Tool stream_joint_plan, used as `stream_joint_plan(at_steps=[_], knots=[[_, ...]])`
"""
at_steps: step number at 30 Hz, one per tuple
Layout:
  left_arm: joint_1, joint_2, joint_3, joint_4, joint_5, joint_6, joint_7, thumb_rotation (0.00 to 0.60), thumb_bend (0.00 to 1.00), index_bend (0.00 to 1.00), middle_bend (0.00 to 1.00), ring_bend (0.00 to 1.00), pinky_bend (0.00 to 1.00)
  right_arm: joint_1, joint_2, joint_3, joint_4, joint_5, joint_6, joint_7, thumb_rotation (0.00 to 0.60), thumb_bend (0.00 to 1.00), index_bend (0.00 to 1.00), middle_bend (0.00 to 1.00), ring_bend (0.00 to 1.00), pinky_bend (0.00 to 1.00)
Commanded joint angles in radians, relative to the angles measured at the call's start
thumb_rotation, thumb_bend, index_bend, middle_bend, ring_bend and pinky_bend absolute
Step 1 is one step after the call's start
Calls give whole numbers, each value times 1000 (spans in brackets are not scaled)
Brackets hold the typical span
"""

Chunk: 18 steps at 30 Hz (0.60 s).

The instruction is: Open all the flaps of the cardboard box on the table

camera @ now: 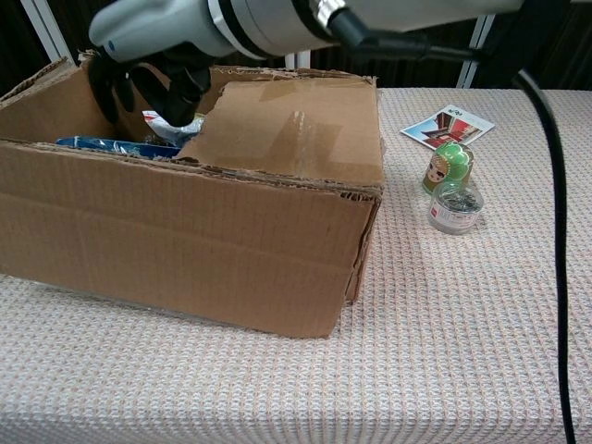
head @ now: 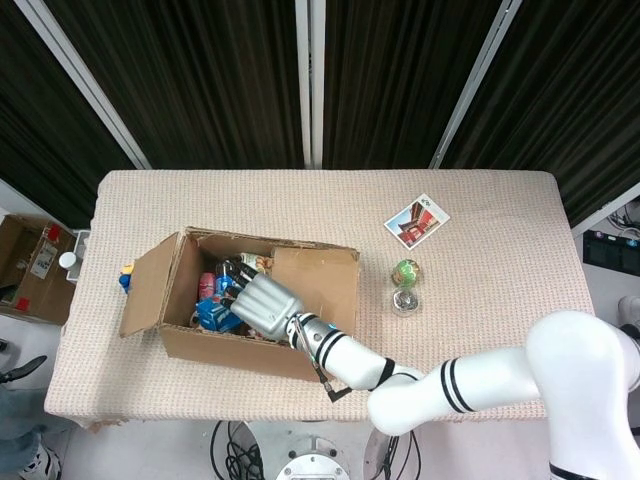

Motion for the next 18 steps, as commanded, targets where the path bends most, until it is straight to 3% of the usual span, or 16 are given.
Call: stream_joint_plan(at_steps=[1,18], knots=[[2,-4,0,4,3,-3,-5,278,0,163,240,134,290,27,-28,-30,20,48,39,-27,600,981,245,182,0,0],[2,-18,-5,14,3,-30,-8,274,0,163,238,135,291,39,7,-74,-10,89,95,-47,600,1000,424,305,0,0]])
